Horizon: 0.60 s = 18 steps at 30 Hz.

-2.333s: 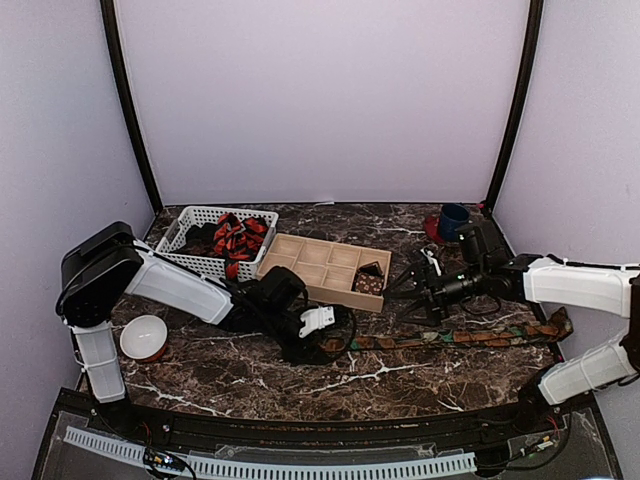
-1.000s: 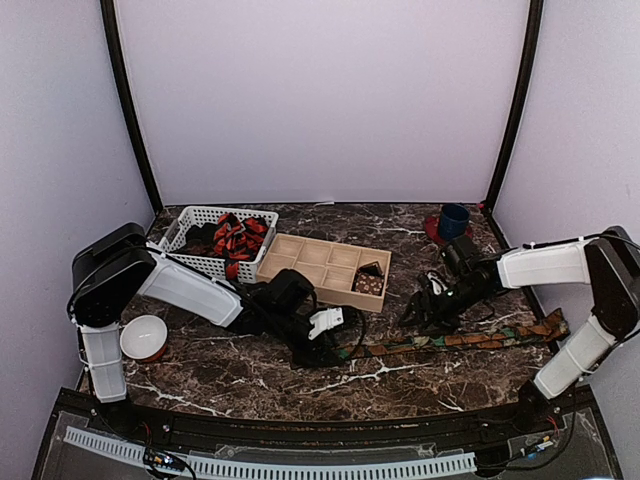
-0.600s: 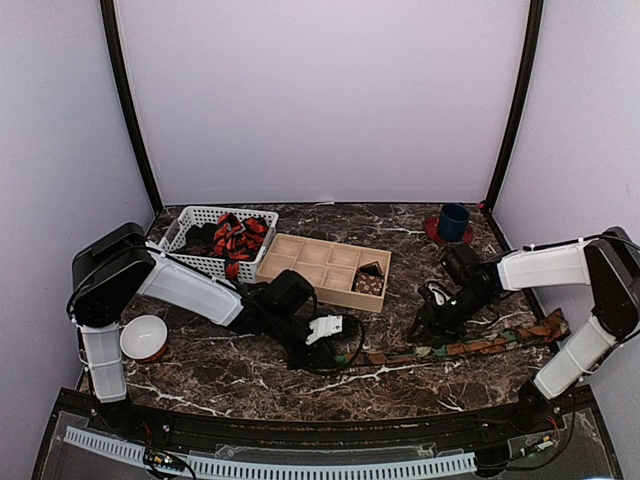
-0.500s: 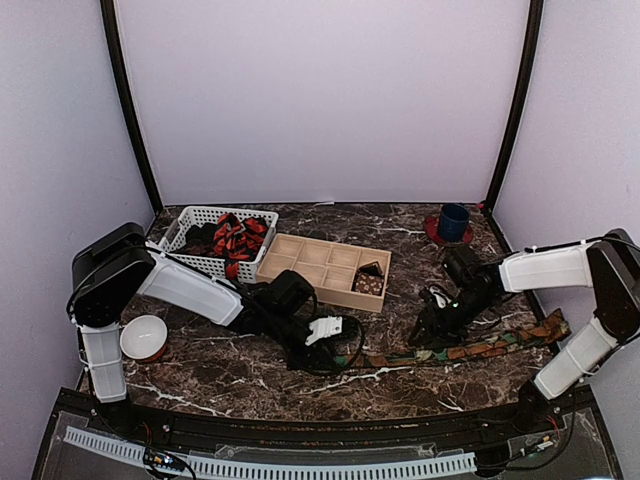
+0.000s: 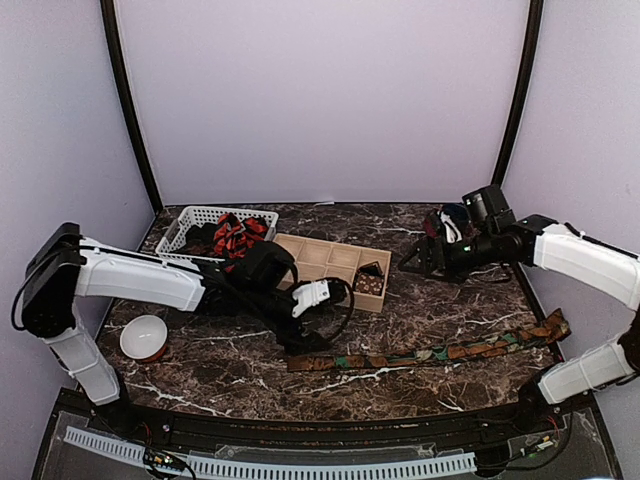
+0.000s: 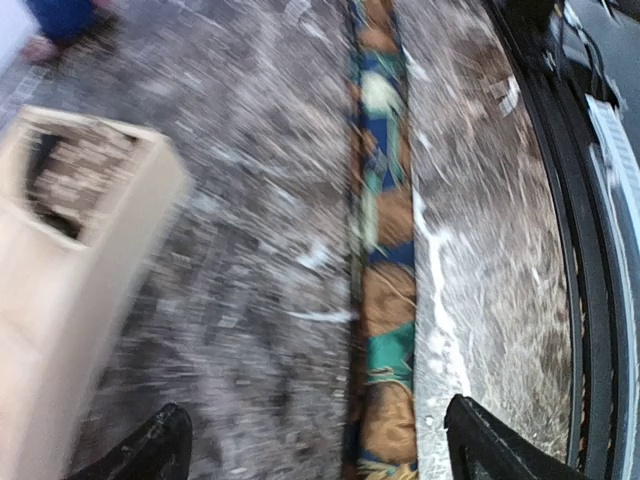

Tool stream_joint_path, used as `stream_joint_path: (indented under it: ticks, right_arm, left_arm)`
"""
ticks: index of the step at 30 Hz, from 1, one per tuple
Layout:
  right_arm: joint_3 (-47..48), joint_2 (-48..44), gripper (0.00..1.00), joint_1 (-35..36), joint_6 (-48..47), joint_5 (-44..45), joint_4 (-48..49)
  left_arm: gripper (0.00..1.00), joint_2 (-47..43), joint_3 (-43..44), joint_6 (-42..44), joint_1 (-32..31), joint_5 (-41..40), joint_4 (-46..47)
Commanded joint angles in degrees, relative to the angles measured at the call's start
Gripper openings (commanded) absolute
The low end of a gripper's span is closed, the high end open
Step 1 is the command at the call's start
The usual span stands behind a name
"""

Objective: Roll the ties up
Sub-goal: Move to tie at the center of the board.

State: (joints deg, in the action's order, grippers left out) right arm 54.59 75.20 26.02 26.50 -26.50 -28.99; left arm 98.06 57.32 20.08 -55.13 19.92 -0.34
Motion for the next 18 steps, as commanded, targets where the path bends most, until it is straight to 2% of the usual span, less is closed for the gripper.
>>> stream_joint_path:
  ticks: [1, 2, 4, 6, 8, 10, 12, 15, 18]
  right_arm:
    - [1.5, -7.7, 0.99, -0.1, 1.1, 3.0, 7.2]
    - [-0.4, -10.5, 0.97, -0.2, 3.3, 4.0, 10.6]
    - [-5.4, -12.5, 0.97, -1.5, 6.3, -0.7, 19.1]
    - [-8.0, -9.2, 0.97, -2.5, 10.4, -9.3, 24.9]
    - [-6.9, -3.5, 0.98, -1.1, 10.9, -15.1, 23.6]
    - [-6.3, -1.1, 0.98, 2.5, 10.0, -15.1, 23.0]
    - [-7.5, 0.6, 0.97, 4.8, 11.3, -15.8, 27.5]
    - [-8.8, 6.1, 0.97, 7.2, 11.3, -15.8, 32.9]
    - [-7.0, 10.8, 0.97, 11.7, 11.3, -15.8, 32.7]
  left_arm:
    - [0.92, -11.1, -2.4, -7.2, 0.4, -8.9, -1.0]
    - [0.94, -13.4, -4.5, -9.9, 0.3, -10.8, 1.7]
    - [0.99, -16.1, -10.4, -15.5, 0.3, -12.8, 9.2]
    - [0.99, -15.3, -10.2, -18.0, 0.4, -9.9, 4.6]
    - [0.99, -15.3, -10.7, -18.6, 0.7, -5.1, 0.2]
    - [0.99, -21.5, -17.7, -19.2, 0.6, -5.4, 5.8]
    - [0.99, -25.9, -23.1, -18.3, 0.5, -9.2, 8.4]
    - [0.99, -27.0, -25.9, -14.4, 0.5, -11.7, 4.1]
    - [0.98, -25.5, -27.8, -12.0, 0.5, -7.5, 7.2]
